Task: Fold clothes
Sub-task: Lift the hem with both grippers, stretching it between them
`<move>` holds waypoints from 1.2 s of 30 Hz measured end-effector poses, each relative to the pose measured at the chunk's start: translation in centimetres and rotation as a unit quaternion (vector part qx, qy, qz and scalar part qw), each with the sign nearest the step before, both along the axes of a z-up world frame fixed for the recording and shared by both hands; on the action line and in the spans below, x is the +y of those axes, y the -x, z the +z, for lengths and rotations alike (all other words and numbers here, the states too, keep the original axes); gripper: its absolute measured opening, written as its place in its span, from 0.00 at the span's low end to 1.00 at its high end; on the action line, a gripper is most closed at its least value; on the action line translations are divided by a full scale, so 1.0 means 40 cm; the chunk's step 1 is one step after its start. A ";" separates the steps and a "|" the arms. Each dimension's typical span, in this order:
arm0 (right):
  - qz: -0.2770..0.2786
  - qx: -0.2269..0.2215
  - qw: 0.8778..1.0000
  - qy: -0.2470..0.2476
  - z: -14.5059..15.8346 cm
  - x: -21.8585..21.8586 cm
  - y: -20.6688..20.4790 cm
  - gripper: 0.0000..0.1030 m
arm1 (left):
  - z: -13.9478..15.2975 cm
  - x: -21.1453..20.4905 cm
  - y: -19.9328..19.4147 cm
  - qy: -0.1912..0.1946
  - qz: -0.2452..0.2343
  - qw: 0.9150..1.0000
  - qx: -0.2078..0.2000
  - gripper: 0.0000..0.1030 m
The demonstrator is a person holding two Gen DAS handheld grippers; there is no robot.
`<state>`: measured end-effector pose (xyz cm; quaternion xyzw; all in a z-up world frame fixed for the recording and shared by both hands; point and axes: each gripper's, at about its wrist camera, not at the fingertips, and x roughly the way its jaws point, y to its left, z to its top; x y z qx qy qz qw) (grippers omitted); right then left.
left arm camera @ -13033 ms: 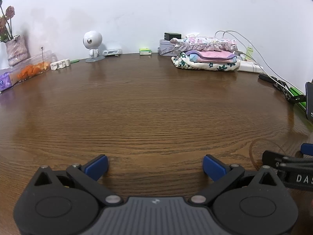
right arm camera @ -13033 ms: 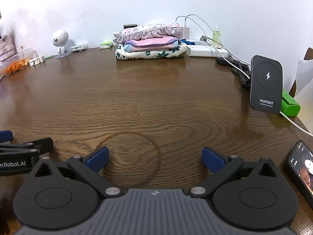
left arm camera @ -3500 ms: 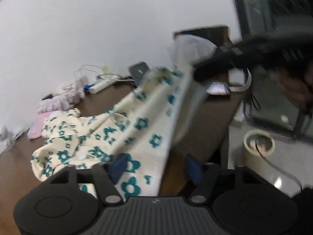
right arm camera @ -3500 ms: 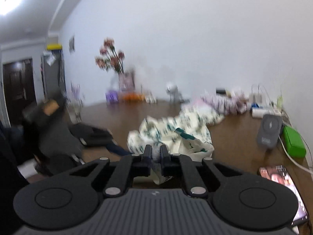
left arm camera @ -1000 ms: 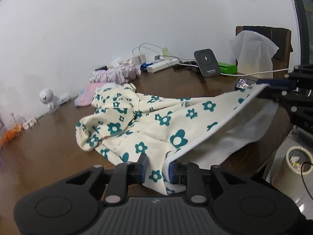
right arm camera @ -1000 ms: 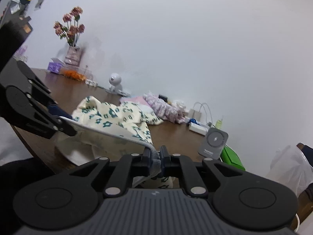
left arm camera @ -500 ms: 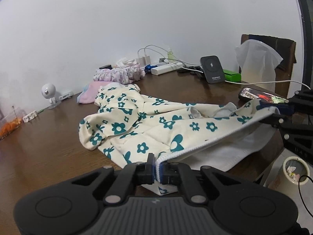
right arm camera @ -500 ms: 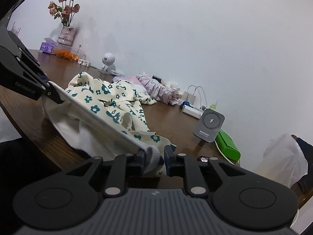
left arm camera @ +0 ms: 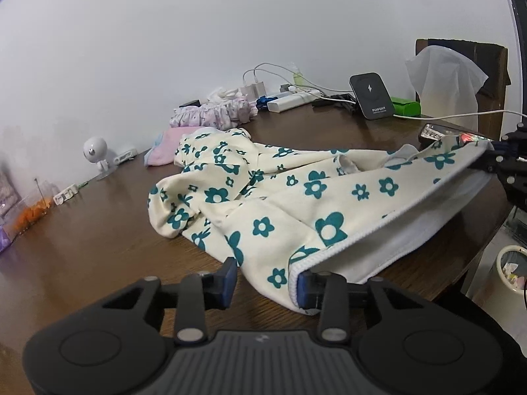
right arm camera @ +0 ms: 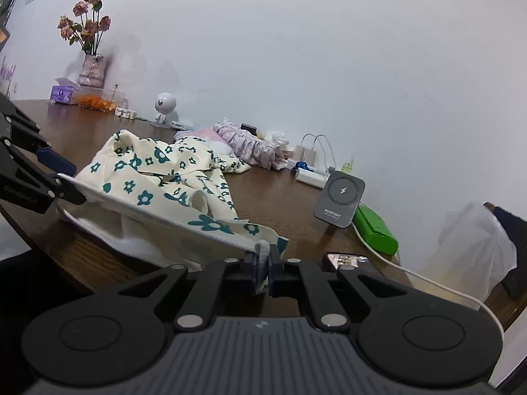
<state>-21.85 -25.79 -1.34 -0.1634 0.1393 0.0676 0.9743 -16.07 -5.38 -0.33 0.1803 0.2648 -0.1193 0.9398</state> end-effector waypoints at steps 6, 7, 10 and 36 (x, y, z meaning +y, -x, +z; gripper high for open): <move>0.012 0.006 1.000 0.002 0.015 0.015 0.006 0.05 | 0.049 0.000 0.031 0.014 -0.025 0.999 -0.024 0.02; 0.012 0.006 1.000 0.000 0.026 0.018 0.007 0.05 | 0.079 0.011 0.025 0.029 -0.034 0.999 -0.029 0.02; 0.030 -0.016 0.999 -0.010 0.129 0.015 -0.013 0.04 | 0.210 0.056 -0.017 0.073 -0.057 0.994 -0.060 0.02; 0.117 -0.087 0.989 -0.018 1.056 0.086 -0.420 0.04 | 1.043 0.228 -0.305 0.115 -0.018 0.966 -0.232 0.02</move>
